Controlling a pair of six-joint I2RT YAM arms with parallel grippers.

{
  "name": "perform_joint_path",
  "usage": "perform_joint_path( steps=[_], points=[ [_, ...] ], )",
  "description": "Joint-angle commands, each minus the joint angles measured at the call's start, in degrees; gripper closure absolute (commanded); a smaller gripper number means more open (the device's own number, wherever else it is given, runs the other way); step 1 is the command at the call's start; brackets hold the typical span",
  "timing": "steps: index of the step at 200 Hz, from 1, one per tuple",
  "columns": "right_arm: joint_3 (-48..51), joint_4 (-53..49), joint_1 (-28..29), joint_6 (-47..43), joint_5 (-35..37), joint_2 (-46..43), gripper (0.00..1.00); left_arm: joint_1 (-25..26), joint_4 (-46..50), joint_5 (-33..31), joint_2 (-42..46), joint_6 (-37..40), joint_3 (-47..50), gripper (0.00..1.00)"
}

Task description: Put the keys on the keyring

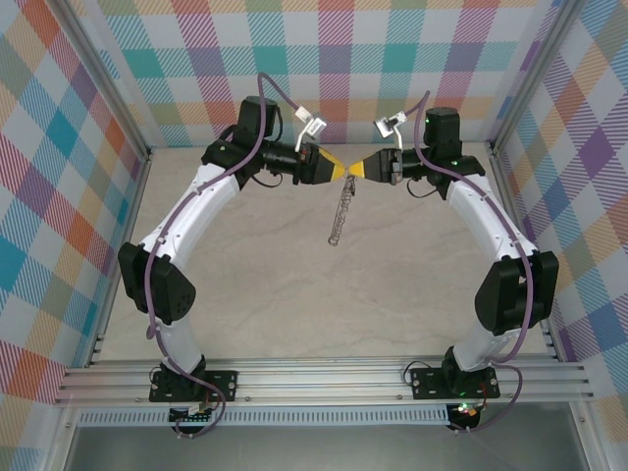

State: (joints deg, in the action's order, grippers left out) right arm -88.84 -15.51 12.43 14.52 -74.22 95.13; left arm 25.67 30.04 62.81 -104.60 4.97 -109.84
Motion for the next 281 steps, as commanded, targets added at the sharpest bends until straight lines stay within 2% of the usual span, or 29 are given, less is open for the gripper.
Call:
perform_joint_path(
  steps=[1, 87, 150, 193, 281],
  points=[
    [-0.6, 2.3, -0.1, 0.1, -2.3, -0.6, 1.0, -0.3, -0.1, 2.1, -0.7, -0.4, -2.0, 0.74],
    [-0.1, 2.9, -0.1, 0.3, -2.1, -0.7, 1.0, 0.4, -0.8, 0.9, -1.8, -0.9, -2.4, 0.73],
    [0.9, 2.9, -0.1, 0.0, -1.7, -1.2, 1.0, 0.1, -4.0, -3.3, -0.8, -2.8, -0.8, 0.6],
    [1.1, 3.4, -0.1, 0.3, -1.4, -1.1, 1.0, 0.2, -6.3, -2.1, -1.1, -4.9, -0.4, 0.66],
    [1.7, 4.0, -0.1, 0.4, -1.1, -1.1, 1.0, 0.6, -6.7, -1.6, -1.5, -5.0, 1.0, 0.67]
  ],
)
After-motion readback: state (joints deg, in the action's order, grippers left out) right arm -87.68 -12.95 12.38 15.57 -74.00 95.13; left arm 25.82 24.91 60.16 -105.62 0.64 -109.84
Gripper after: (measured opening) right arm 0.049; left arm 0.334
